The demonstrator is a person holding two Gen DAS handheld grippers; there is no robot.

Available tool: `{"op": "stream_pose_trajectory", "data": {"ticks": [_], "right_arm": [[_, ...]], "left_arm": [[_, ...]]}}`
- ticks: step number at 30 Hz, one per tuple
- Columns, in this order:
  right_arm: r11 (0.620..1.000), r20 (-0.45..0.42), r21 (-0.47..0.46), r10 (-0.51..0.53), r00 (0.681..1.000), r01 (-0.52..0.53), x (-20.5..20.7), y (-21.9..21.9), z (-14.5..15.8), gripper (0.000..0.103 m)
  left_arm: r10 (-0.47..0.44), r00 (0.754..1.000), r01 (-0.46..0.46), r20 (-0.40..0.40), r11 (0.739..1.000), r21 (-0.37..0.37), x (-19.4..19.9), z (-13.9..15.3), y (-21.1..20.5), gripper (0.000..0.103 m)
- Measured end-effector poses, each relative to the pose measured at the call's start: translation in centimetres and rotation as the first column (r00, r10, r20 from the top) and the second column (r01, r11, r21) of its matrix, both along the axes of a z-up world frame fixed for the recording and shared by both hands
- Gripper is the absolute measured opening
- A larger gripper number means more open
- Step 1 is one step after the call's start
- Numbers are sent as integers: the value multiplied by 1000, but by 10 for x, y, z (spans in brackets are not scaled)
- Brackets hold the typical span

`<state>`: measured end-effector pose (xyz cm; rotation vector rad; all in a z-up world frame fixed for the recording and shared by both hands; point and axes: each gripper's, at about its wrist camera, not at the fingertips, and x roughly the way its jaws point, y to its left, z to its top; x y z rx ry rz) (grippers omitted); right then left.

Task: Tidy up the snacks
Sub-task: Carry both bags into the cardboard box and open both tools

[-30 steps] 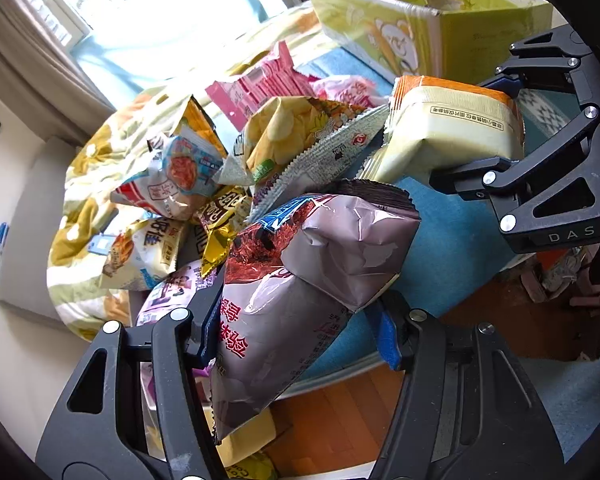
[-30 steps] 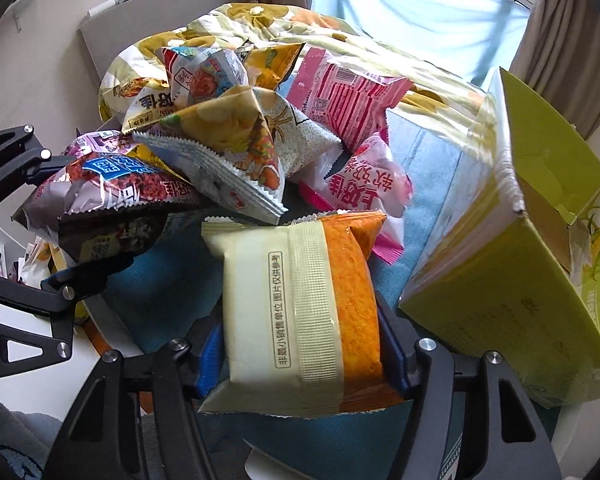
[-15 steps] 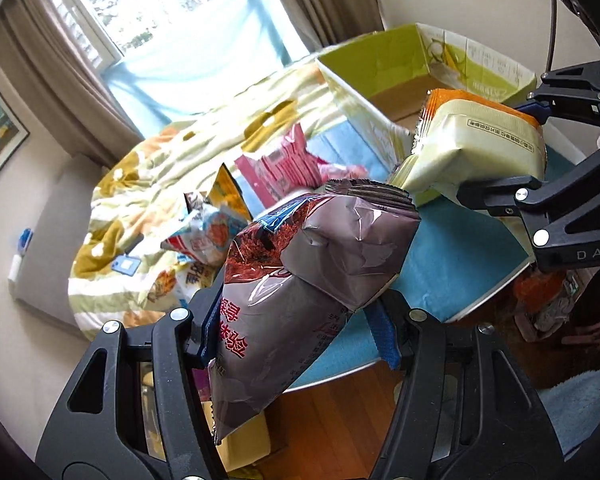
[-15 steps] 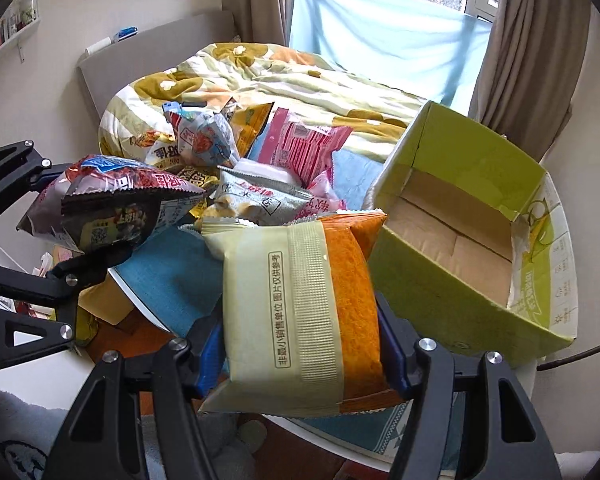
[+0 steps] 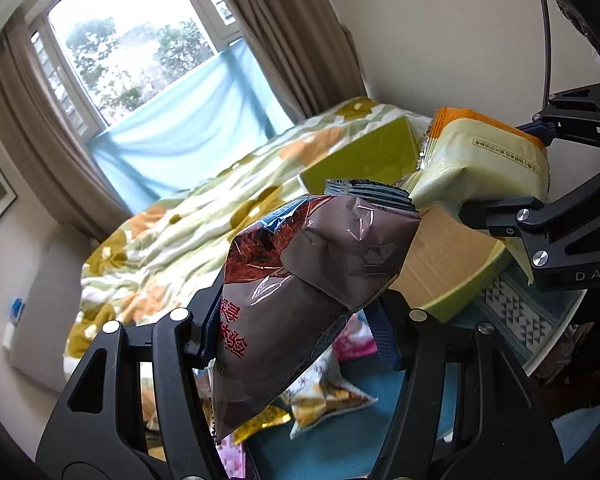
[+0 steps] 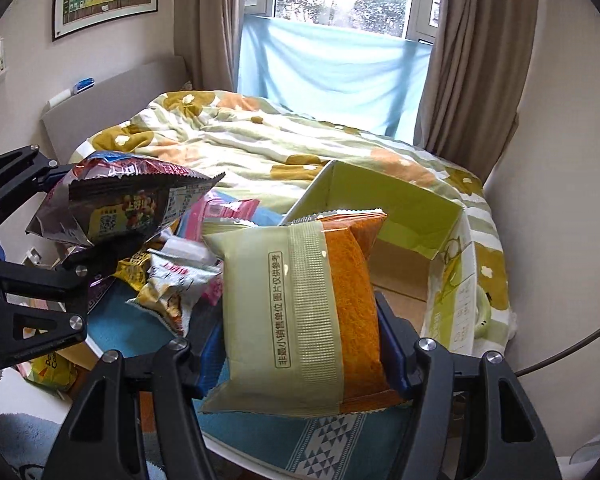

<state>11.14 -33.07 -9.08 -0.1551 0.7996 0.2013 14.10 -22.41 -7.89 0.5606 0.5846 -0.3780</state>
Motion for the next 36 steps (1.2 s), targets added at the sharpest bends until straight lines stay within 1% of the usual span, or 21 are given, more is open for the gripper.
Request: {"op": "stream_pose_trajectory", "data": {"ticks": [6,11,18,20,23,24,25,27,28,29,31,34,36], "right_arm": [[995,24,3,-98,995,98,35,-35,17,60],[984,17,2,-181,983,181,69,-60,22,60],[945,-58,50,-320,946,323,118,-98,6,60],[934,-78,57,-347,935,351,130,-104,0,60],[923,-103,68,-371,923,378,144,-114,-9,60],[921,-111,72,-375,921,383,147,-117,-12,60],[919,-120,76,-377,918,387,148,-120,-15,60],[917,-138,83,-376,916,389,152,-123,-19,60],[918,-145,85,-374,916,388,153,-124,-21,60],[918,-151,88,-371,916,387,153,-126,-23,60],[919,-162,94,-365,917,382,153,-129,-25,60],[919,-177,94,-363,915,383,151,-133,-28,60],[918,-185,95,-363,913,384,148,-136,-29,60]], "left_arm": [[-68,998,68,-17,997,-35,63,7,-39,57],[-122,991,120,-62,992,-44,117,0,-72,57],[-163,973,161,-161,987,-28,183,-32,-109,57],[-165,968,166,-187,986,-14,195,-44,-115,57],[-152,956,156,-252,988,-5,214,-61,-125,58],[-145,958,150,-248,989,1,211,-65,-126,64],[-147,953,152,-264,988,-2,215,-68,-128,68],[-125,944,125,-304,992,-22,223,-73,-132,96],[-112,946,105,-305,994,-38,224,-73,-131,100],[-107,945,93,-309,994,-59,222,-73,-130,102],[-96,940,71,-328,994,-87,221,-70,-125,102],[-72,946,48,-317,995,-82,214,-66,-120,102],[-53,945,30,-323,997,-78,210,-65,-115,102]]}}
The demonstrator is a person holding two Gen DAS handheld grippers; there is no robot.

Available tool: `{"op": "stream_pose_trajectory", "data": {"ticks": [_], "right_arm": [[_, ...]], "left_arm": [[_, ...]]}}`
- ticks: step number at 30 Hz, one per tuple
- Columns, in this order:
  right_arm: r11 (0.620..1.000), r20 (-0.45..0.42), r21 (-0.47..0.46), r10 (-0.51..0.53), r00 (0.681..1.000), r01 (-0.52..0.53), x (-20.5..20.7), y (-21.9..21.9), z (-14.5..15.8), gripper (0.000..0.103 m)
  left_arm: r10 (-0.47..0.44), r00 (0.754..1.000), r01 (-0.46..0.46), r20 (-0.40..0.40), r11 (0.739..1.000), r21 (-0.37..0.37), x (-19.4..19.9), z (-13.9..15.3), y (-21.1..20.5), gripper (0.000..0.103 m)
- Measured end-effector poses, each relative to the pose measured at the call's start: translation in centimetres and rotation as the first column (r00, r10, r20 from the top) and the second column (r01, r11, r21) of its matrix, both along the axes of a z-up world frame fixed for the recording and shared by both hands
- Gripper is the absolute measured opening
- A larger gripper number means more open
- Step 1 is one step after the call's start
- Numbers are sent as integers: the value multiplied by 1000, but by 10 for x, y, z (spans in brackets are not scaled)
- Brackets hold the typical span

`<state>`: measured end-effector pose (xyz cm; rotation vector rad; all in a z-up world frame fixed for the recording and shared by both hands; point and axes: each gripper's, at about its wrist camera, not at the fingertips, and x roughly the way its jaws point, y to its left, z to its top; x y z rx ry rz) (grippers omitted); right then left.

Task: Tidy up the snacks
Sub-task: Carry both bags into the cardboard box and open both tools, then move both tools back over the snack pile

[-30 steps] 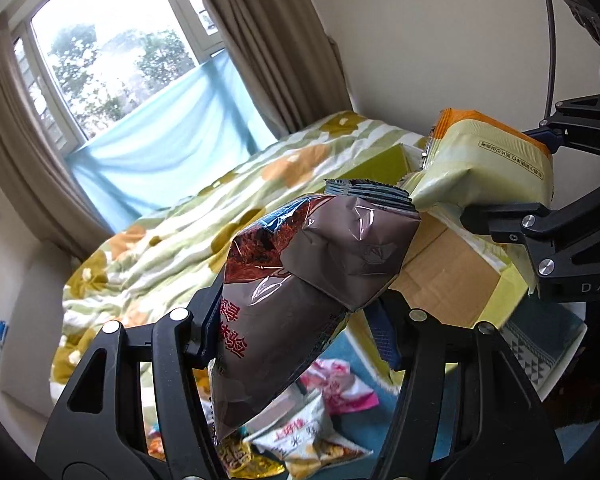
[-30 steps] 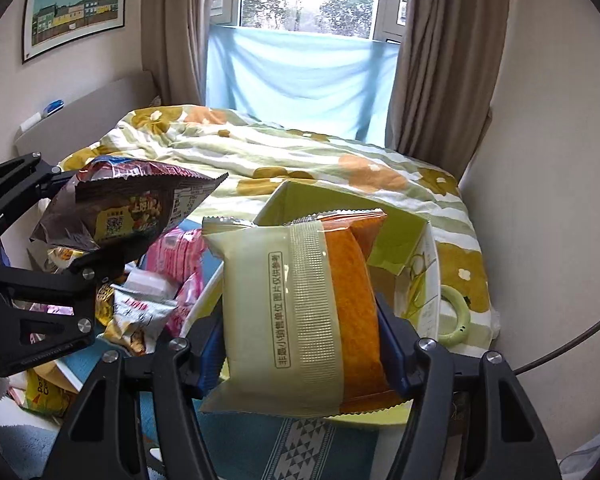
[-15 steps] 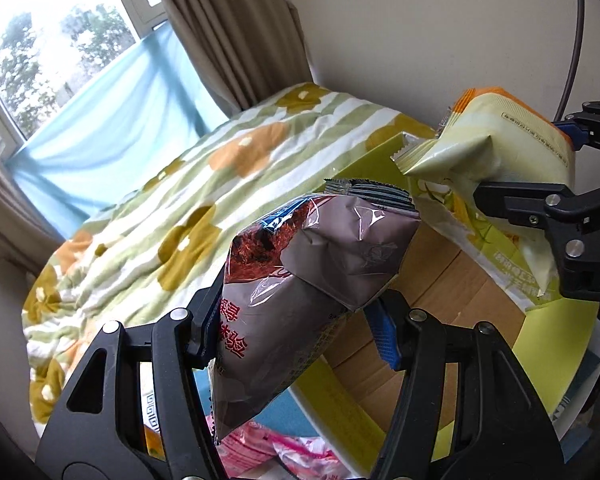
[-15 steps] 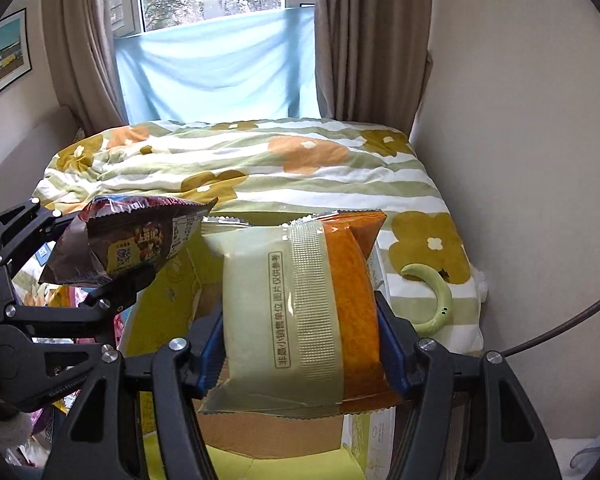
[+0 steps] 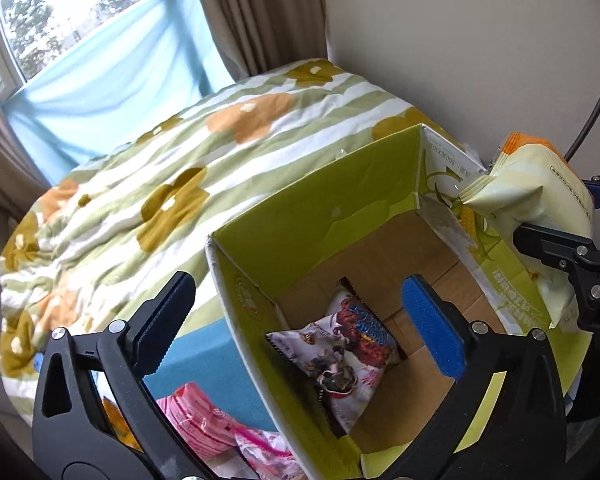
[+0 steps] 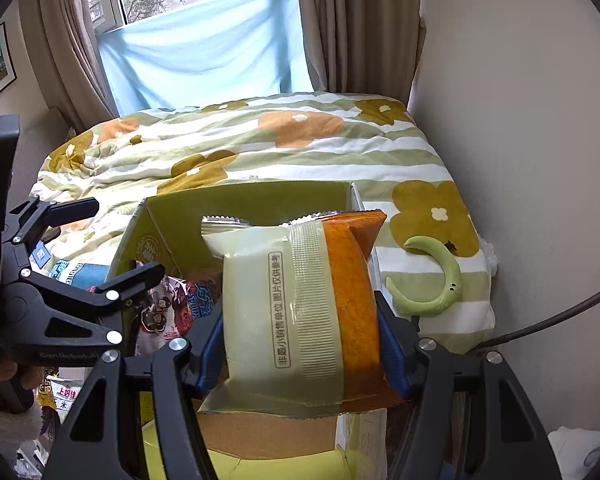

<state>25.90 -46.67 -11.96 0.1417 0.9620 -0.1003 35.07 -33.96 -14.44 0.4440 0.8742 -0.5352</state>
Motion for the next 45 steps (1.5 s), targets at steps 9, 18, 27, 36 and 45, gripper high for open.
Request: {"op": "stream_pose_trajectory", "data": {"ticks": [9,18,27,36,45], "right_arm": [[1000,-38,17,20,999,-20,10,-3,-2,60],[998,-127,39,57,990,-52,63,17,-46,61],[997,-125,76,43,991,-34,55,21,-61,102],[997,-66,67,47,997,-42,21,18,-24,102],[998,76,31,61,995,-63,-40,32,41,102]], "left_arm": [[80,997,-81,-7,996,-32,-12,11,27,102],[128,992,-128,-11,992,11,-2,-1,49,102],[154,987,-154,-41,988,9,-7,-8,63,102],[183,983,-182,21,983,-31,-39,32,71,102],[220,970,-212,106,974,-85,-108,88,94,102]]}}
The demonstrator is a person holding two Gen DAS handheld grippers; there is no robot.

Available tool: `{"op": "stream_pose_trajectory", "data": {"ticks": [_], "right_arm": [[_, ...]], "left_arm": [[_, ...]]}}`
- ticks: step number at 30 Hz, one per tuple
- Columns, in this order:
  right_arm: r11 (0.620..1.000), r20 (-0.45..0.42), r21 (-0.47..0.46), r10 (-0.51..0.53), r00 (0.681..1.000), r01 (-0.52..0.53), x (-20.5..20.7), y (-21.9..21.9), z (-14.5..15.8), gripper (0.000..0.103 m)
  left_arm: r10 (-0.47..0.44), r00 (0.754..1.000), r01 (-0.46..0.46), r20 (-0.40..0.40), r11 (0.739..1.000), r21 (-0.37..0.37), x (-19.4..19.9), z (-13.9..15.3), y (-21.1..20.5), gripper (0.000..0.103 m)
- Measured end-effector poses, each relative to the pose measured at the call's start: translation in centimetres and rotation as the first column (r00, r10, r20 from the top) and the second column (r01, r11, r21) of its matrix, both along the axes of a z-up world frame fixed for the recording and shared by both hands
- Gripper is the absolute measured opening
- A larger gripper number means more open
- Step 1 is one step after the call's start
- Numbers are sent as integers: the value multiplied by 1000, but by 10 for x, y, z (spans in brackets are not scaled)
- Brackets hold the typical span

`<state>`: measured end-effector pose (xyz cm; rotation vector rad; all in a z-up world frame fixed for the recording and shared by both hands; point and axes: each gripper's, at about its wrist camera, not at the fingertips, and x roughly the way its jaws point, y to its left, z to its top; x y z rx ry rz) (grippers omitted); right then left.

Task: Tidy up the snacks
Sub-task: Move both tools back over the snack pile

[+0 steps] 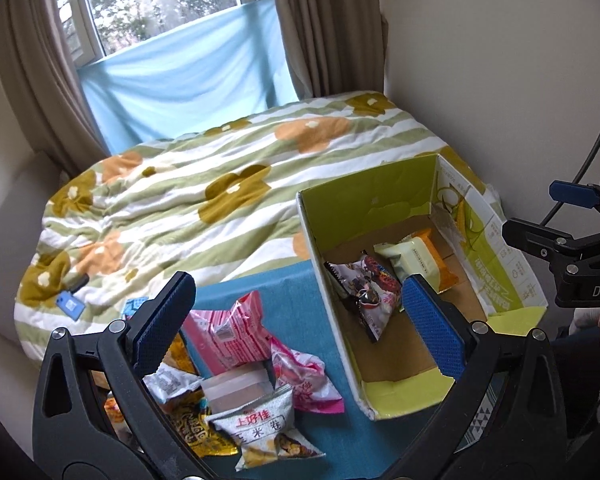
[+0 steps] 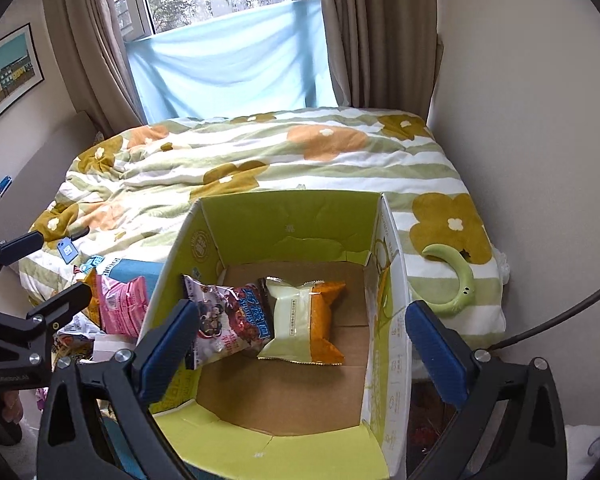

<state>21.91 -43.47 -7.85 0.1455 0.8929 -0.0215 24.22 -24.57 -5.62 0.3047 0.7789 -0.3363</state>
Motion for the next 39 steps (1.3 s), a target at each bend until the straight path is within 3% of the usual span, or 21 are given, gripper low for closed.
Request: {"op": "stream_pose_trajectory", "data": {"ticks": [10,17,23,32,39], "right_arm": [[992,126,-3,122,984,-123,-68,51,48,102],[966,149,27,252,956,-258,-88,113,46,102],[944,142,72,310,940,-322,-95,160,37,102],[954,74,126,264,962,-272,-89,217,7,102],[971,-26,148,193,981,-187,-72,251,-34,102]], "left_arm": [[177,983,-177,52,984,-7,-88,21,84,102],[326,944,-326,49,945,-9,-122,17,161,102],[394,919,-394,28,919,-17,-131,9,222,102],[370,919,-373,-136,928,2,-104,-42,292,102],[313,894,-337,-321,941,-21,-79,-114,323,102]]}}
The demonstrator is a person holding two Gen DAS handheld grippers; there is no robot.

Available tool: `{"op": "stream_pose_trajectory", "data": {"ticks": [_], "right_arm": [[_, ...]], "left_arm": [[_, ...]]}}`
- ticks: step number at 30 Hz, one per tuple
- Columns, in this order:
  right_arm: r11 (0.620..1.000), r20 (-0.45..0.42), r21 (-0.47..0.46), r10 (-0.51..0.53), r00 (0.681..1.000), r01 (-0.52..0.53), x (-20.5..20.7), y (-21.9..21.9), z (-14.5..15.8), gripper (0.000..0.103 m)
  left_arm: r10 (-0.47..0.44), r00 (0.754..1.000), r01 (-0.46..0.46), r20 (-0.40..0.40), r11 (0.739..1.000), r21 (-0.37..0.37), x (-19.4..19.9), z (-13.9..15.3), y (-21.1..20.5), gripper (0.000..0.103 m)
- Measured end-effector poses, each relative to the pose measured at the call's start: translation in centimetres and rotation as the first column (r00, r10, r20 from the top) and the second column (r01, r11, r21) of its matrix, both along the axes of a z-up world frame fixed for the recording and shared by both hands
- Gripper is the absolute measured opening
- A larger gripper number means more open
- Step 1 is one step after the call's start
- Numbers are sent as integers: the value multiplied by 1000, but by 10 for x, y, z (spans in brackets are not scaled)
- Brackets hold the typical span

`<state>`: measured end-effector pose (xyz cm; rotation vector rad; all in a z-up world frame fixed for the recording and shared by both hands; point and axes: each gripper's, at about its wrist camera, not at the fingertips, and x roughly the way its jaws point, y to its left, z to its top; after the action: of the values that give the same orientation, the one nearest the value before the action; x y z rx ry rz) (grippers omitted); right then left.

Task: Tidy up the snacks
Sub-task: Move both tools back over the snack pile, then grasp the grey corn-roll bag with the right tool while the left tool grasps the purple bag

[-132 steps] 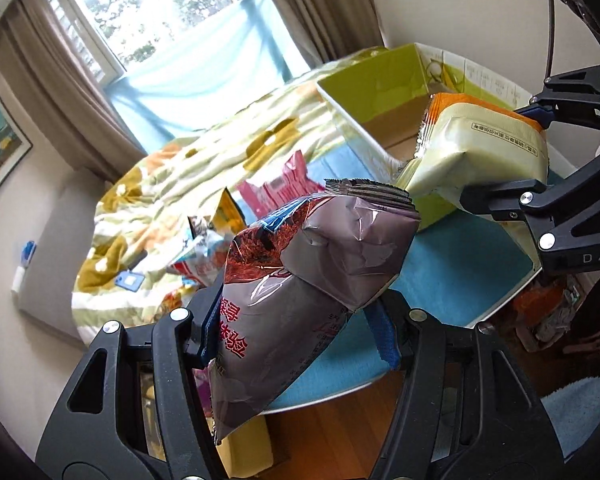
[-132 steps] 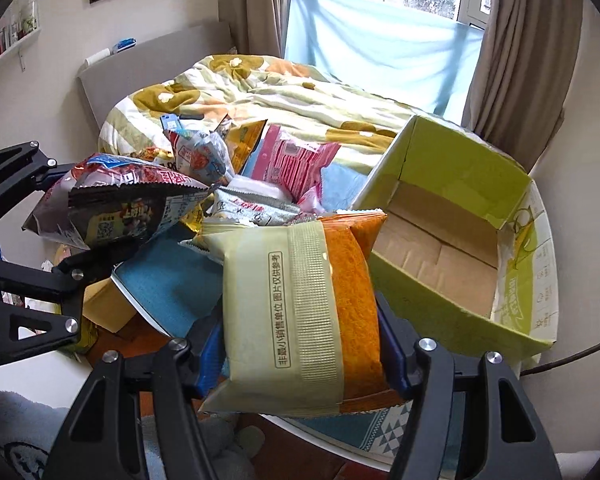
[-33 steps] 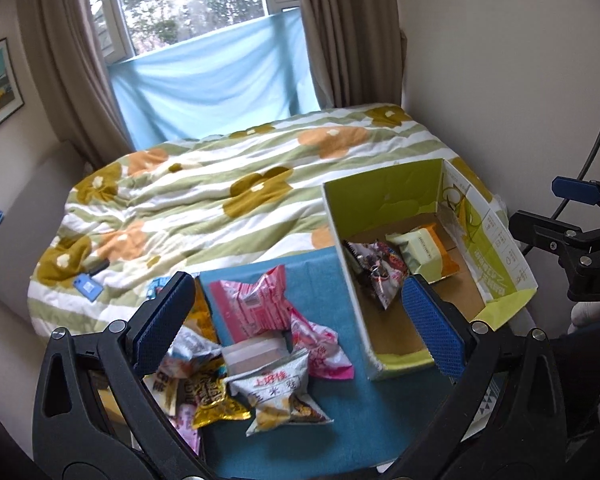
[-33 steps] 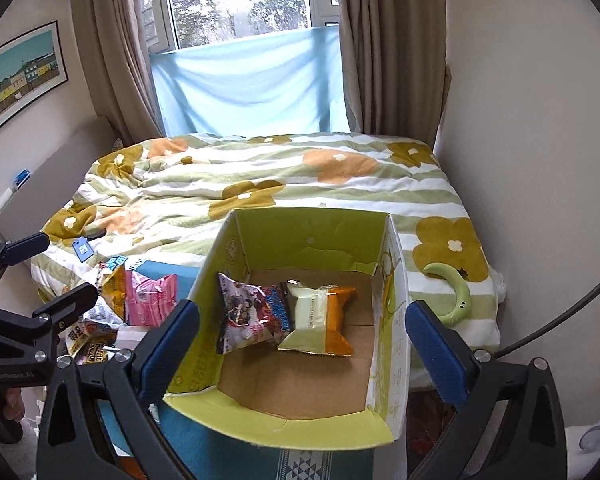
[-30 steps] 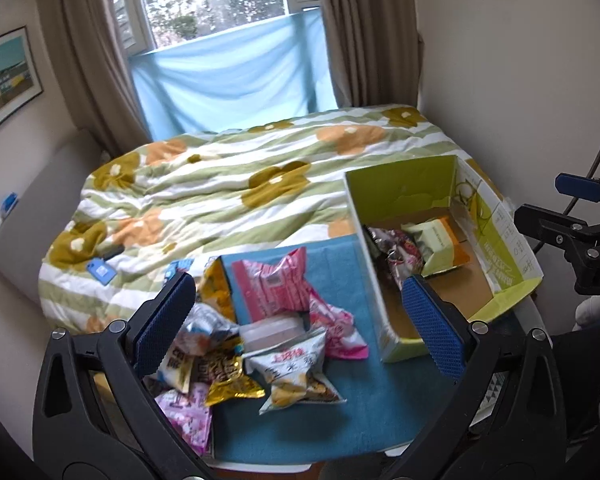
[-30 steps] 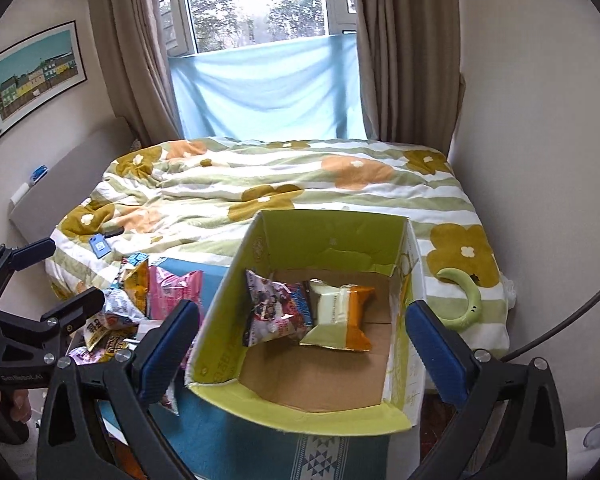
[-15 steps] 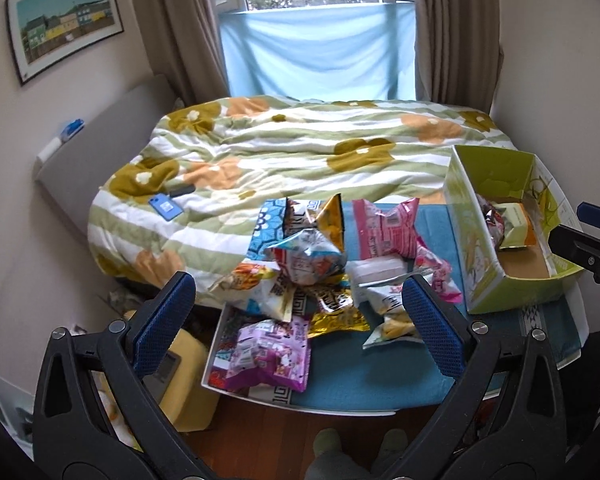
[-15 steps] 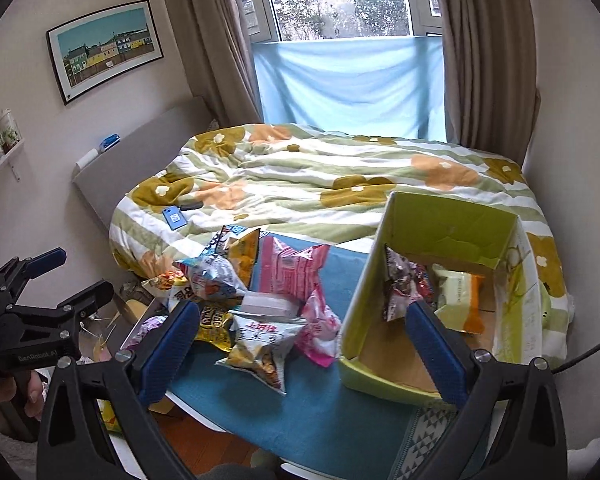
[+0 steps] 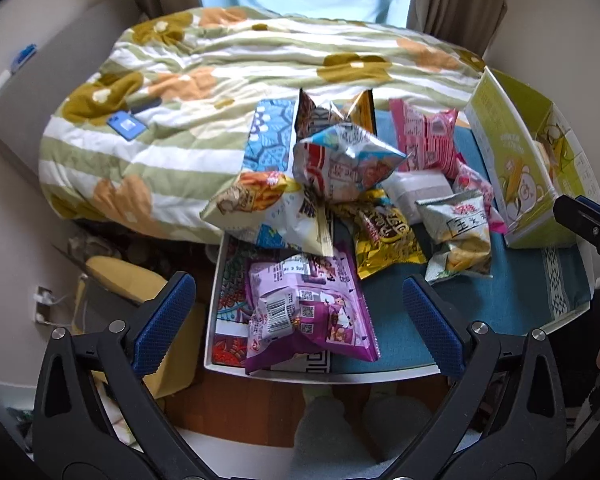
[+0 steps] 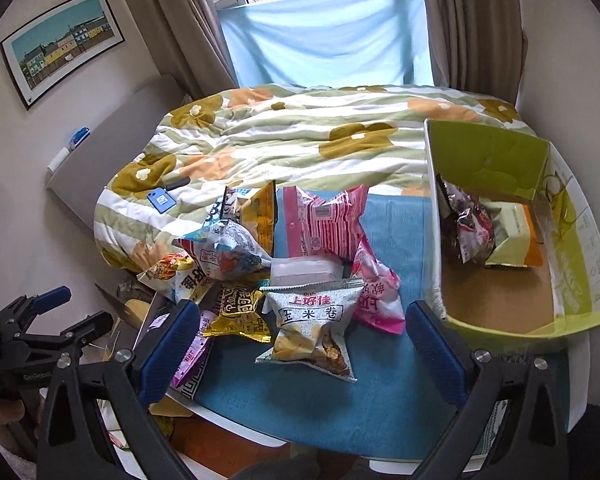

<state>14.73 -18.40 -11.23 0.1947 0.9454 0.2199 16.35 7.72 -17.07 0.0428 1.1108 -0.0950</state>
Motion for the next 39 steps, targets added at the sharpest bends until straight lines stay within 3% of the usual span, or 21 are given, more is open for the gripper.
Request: {"op": "stream_pose_trajectory", "data": {"ticks": [7,14,18,20,30,39], "right_arm": [[997,-77,-41,-70,995,67,15,18,-51,102],[993,-131,-60,-109,985,102,25,24,-87,102],[992,-149,-81,-111,983,100,27,27,-98,102],[992,-150,-83,-110,983,98,28,28,-102,102],[992,-180,-89,-102,978,88,35,30,-118,102],[993,-193,-88,-92,977,76,40,32,-128,102]], "left_arm": [[-19,992,12,-123,998,-61,18,-66,17,102],[-47,982,25,-181,992,-121,21,-100,21,102],[-54,979,24,-196,988,-153,21,-110,22,101],[-56,978,22,-203,986,-168,20,-115,22,94],[-67,979,28,-192,980,-199,16,-114,23,84],[-42,981,2,-191,978,-207,9,-112,28,83]]}}
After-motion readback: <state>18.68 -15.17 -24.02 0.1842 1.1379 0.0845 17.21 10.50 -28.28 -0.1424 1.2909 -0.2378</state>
